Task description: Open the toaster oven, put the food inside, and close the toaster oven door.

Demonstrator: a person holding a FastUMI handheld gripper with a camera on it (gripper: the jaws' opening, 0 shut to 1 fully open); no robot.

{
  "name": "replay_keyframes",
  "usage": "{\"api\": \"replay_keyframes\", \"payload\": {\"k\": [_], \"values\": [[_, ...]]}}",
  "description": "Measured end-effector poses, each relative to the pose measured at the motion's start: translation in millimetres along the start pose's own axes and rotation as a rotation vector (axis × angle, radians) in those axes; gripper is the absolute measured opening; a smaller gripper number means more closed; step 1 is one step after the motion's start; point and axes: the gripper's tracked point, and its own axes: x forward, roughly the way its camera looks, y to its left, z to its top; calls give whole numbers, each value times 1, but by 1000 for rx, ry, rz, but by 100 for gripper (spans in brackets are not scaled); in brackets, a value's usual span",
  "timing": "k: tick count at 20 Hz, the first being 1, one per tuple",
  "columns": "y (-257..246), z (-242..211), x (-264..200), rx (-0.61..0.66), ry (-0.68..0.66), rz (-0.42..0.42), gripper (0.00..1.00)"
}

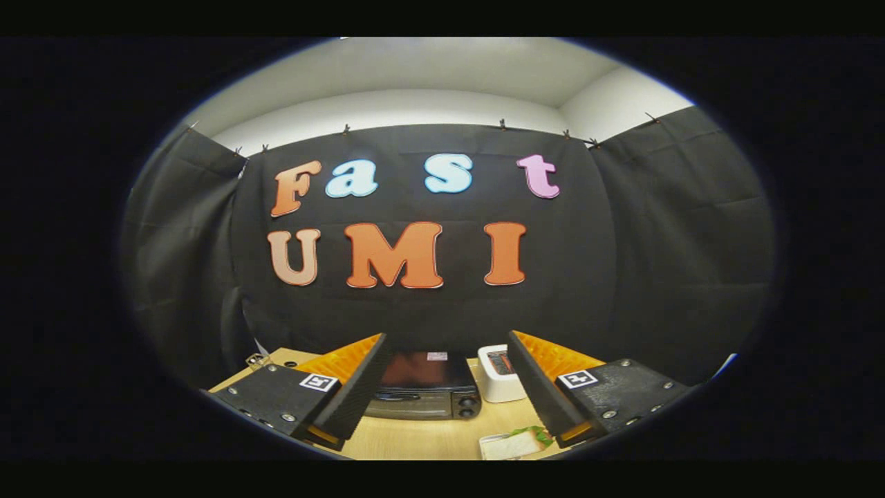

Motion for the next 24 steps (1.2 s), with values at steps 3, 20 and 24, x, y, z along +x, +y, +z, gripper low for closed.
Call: {"api": "replay_keyframes", "payload": {"k": [3,20,24], "values": [[23,-24,18,0,32,24,100],[104,-207,122,-125,361,72,100],[111,-222,125,-89,407,81,100]]}}
